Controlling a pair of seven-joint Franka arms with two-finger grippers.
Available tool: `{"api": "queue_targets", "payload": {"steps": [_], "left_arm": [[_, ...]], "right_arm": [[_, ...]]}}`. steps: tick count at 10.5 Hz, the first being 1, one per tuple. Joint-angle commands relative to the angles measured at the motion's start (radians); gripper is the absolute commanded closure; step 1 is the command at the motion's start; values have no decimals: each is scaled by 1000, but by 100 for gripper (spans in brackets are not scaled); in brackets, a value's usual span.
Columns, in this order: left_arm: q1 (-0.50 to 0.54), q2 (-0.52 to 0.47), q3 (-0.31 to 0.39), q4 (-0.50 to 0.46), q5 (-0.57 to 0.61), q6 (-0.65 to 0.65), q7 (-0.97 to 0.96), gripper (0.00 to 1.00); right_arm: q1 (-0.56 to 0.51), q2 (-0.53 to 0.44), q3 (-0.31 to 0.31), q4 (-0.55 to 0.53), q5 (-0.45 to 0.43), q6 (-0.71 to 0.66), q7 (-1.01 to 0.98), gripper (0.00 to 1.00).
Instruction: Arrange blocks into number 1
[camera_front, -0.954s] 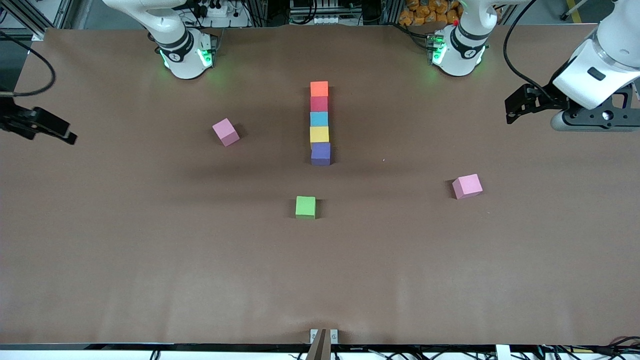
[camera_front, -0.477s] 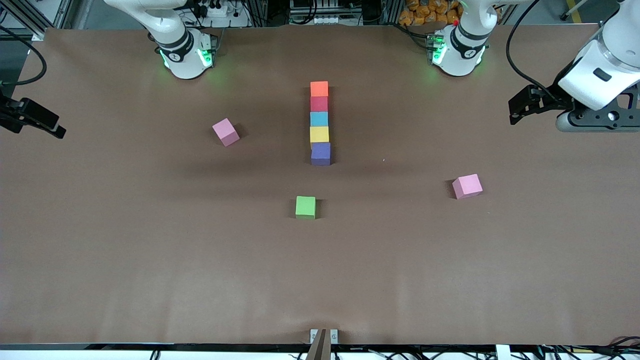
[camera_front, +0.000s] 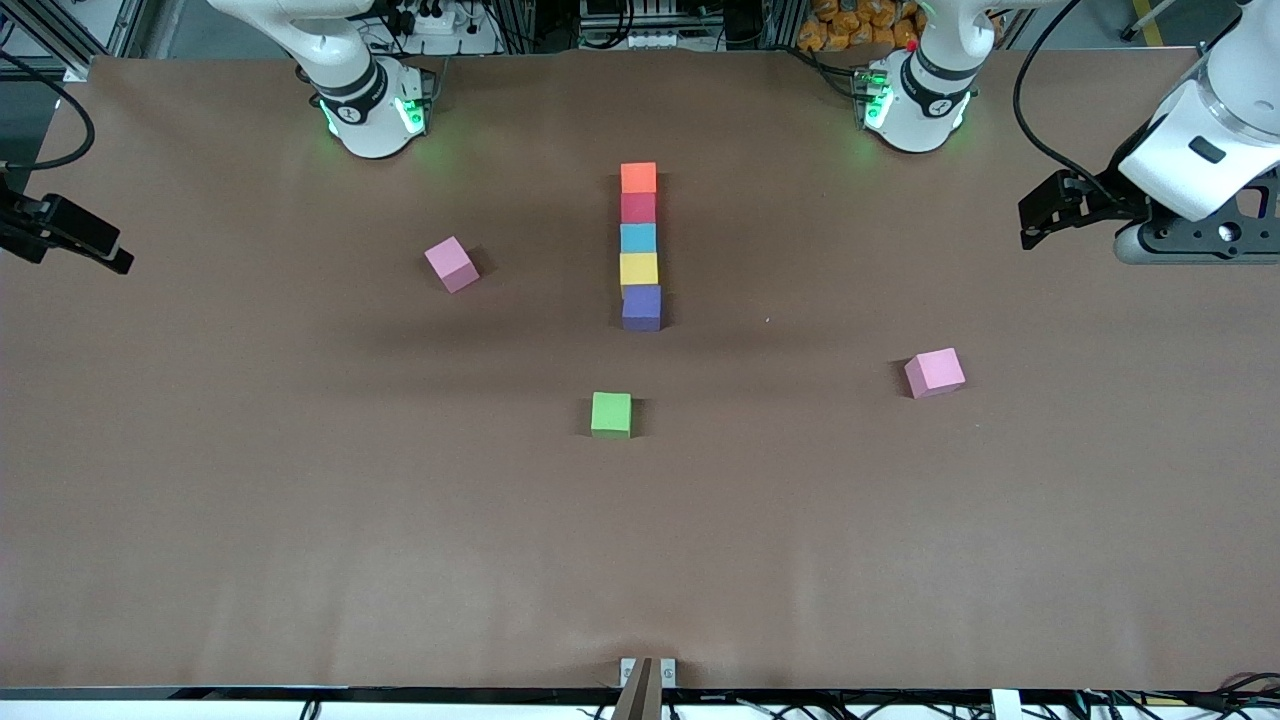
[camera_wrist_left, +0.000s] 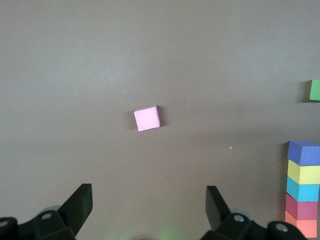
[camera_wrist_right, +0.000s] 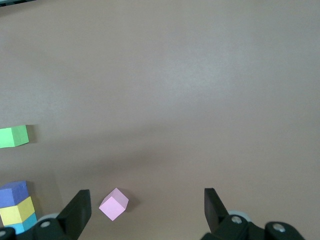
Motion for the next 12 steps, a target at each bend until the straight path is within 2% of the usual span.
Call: {"api": "queue_targets", "payload": {"steps": [1, 12], "left_arm": [[10, -7, 1, 14, -9, -20, -5, 0], [30, -8, 23, 15, -17, -20, -47, 0]], "right_arm": [[-18, -10, 16, 2, -17, -17, -11, 0], [-15, -10, 17, 2, -15, -31, -9, 0]]}}
